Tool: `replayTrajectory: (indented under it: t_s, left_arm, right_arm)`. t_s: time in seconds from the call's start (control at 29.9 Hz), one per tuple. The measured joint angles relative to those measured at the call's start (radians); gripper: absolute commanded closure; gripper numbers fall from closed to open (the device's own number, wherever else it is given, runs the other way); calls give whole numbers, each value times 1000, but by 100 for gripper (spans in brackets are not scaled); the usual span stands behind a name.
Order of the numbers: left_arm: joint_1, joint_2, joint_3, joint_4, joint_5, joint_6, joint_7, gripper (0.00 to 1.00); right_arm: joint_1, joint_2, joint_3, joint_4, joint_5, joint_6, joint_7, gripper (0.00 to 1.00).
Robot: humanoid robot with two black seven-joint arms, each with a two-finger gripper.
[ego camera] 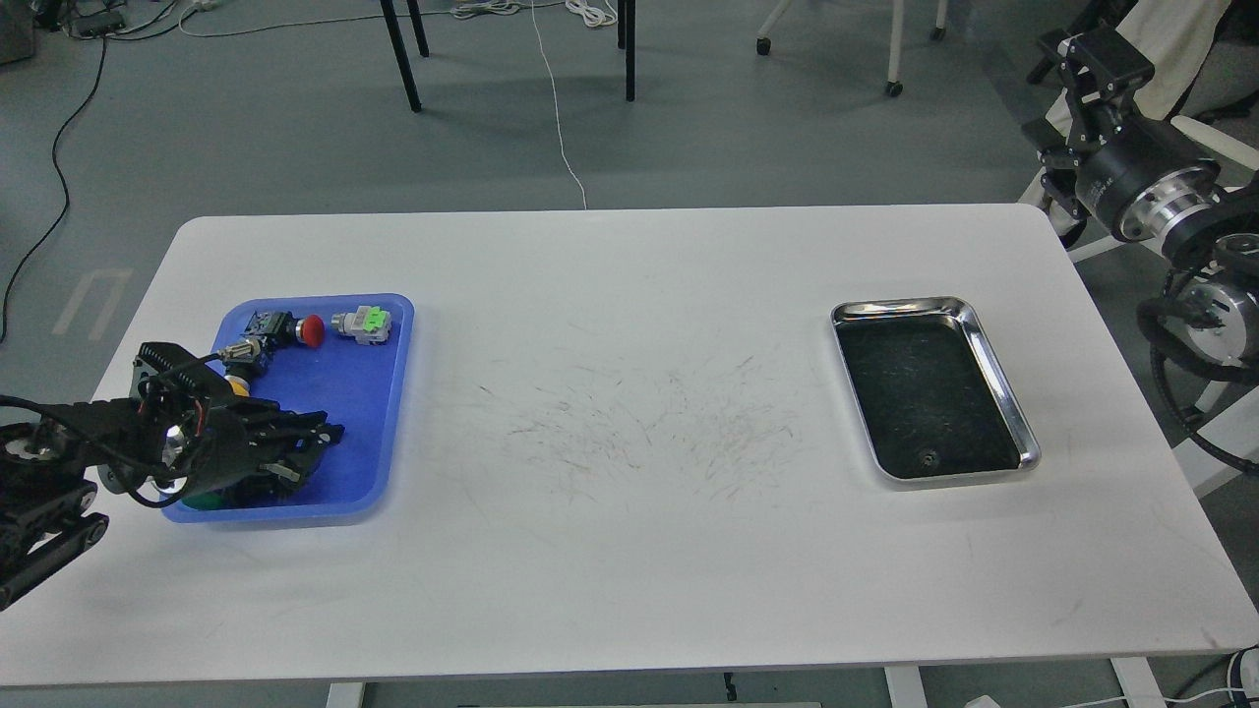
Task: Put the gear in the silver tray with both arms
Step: 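Close the left gripper on a black gear in the blue tray, then lift the black gear and carry it toward the silver tray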
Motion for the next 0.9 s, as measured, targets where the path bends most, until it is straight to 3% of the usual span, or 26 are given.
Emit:
replayTrajectory:
  t_s: [0.5,0.77,0.9]
  left_arm:
    - [-54,126,-21,-66,-9,-3,0,92]
    - [-193,160,-69,-181,-133,-71,0,94]
    - [-268,115,-66,-213,-148,-108,0,97]
  right_arm:
    - [-24,7,8,-10,-2,-1,2,6]
    - [-28,13,9,-2,-2,-8,3,6]
    - [-28,13,9,0,-2,-9,3,6]
